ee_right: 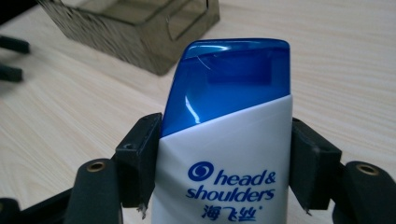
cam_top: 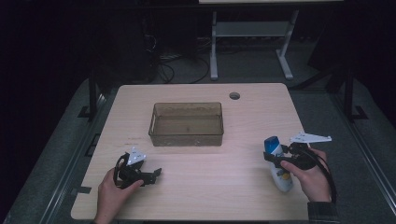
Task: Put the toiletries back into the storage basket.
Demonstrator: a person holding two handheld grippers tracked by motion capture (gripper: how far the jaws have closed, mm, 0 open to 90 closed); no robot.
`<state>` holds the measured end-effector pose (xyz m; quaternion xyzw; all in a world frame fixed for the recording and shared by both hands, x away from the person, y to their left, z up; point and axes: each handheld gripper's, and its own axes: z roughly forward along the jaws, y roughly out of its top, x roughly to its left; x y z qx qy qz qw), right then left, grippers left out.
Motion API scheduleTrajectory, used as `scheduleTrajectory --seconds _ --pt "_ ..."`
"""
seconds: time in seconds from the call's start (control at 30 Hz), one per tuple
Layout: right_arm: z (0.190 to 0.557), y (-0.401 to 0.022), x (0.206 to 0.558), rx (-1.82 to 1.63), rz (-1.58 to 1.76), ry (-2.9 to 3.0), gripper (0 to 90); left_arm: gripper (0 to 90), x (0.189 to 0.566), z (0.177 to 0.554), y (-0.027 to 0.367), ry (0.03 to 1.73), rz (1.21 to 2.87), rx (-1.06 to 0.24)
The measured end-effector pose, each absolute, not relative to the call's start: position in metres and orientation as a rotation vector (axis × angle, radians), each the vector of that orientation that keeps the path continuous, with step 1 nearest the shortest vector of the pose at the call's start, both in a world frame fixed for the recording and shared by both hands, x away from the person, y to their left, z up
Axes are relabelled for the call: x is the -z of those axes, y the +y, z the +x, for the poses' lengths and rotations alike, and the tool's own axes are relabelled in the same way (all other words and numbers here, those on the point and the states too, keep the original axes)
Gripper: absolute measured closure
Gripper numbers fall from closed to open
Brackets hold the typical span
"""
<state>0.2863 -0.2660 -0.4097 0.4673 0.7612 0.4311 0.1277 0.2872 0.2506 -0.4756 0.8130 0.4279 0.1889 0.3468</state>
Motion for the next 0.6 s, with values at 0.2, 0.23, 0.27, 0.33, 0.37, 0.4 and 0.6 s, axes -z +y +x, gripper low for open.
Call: scheduleTrajectory --seconds 0.2,0.23,0.27,0.33,0.37,0.4,0.6 --pt "0.281 -0.272 0.405 -1.350 1.340 2.155 34.6 12.4 0.476 0.287 0.251 1.110 2.109 -0.490" --pt "0.280 -0.273 0.404 -1.367 1.337 2.149 34.6 12.4 0.476 0.287 0.251 1.110 2.109 -0.490" --pt "0.280 -0.274 0.403 -1.379 1.330 2.144 34.6 12.4 0.476 0.287 0.251 1.110 2.109 -0.490" --pt "0.278 -0.275 0.401 -1.398 1.324 2.127 34.6 12.4 0.476 0.287 0.251 1.110 2.109 -0.490" --pt "0.278 -0.276 0.401 -1.402 1.317 2.120 34.6 12.4 0.476 0.287 0.251 1.110 2.109 -0.490" --pt "0.278 -0.276 0.400 -1.406 1.315 2.116 34.6 12.5 0.476 0.287 0.251 1.110 2.109 -0.490" --pt "0.278 -0.275 0.398 -1.427 1.303 2.096 34.6 12.4 0.476 0.287 0.251 1.110 2.109 -0.490"
